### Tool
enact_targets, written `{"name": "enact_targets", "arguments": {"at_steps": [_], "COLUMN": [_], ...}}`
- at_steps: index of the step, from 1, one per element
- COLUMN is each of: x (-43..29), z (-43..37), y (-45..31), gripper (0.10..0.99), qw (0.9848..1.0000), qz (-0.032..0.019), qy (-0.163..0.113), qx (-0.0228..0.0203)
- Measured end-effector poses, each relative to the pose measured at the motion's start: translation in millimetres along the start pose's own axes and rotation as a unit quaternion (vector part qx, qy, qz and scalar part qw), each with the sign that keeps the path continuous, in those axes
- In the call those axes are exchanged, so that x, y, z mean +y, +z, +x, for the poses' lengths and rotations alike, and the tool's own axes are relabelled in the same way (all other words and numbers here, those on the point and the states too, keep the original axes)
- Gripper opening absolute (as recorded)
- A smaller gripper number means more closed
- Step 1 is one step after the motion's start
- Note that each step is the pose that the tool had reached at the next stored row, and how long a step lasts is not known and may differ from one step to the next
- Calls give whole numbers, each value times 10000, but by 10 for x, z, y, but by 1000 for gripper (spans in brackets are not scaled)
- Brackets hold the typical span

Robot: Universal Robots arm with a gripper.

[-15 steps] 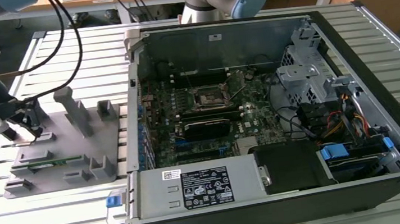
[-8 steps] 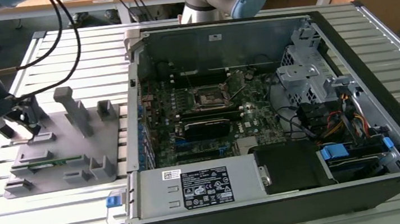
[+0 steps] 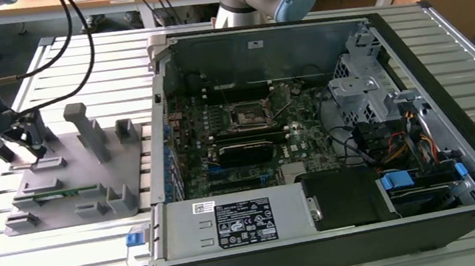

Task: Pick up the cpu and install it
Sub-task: 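Pick up the cpu and move it towards the insertion slot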

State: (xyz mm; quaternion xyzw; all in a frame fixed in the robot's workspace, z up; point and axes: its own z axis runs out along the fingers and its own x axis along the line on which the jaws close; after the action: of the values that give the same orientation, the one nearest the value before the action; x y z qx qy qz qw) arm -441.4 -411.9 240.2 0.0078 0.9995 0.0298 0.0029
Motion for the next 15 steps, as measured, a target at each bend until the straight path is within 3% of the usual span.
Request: {"name": "enact_targets", "arguments": {"at_steps": [15], "x": [6], "z": [0], "y": [-103], "gripper": [537], "qw": [10000], "qz": [0], "qy": [0], "qx": [0]}}
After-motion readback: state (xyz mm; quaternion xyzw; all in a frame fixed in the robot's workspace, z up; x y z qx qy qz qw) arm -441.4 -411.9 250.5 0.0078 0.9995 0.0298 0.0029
